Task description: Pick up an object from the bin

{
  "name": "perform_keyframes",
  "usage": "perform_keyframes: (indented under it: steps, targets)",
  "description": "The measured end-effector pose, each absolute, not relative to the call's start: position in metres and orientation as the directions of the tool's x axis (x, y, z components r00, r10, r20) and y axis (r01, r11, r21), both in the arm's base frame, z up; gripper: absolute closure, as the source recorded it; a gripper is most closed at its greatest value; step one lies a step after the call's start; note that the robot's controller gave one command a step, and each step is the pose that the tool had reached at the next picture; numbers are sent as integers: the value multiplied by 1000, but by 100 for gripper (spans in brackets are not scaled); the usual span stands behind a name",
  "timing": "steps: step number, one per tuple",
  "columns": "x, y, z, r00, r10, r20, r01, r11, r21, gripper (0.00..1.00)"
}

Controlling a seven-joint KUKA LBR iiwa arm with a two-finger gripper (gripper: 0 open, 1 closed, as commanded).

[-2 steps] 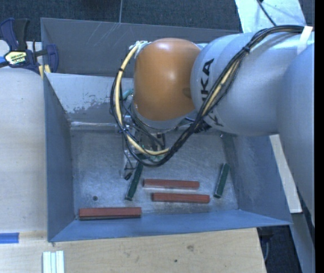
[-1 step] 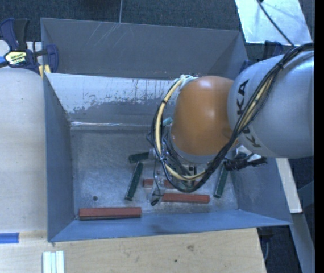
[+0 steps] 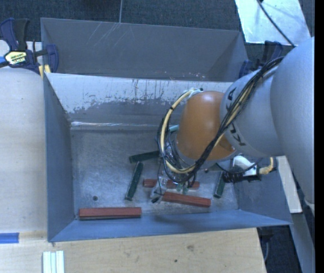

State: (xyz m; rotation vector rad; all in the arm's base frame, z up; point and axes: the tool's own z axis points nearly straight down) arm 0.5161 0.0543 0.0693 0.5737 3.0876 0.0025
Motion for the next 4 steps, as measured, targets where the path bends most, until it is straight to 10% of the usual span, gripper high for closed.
perform_keyframes:
  steps: [1,2,3,4]
  targets:
    - [516,56,73,-934,357,1,357,934,3,100]
    - [511,65,150,-940,341,-8,341,940,4,100]
    - [497,44,77,-997,-80,1,-80,997,3,100]
    - [526,45,228,-996,-92,-12,-92,996,0,100]
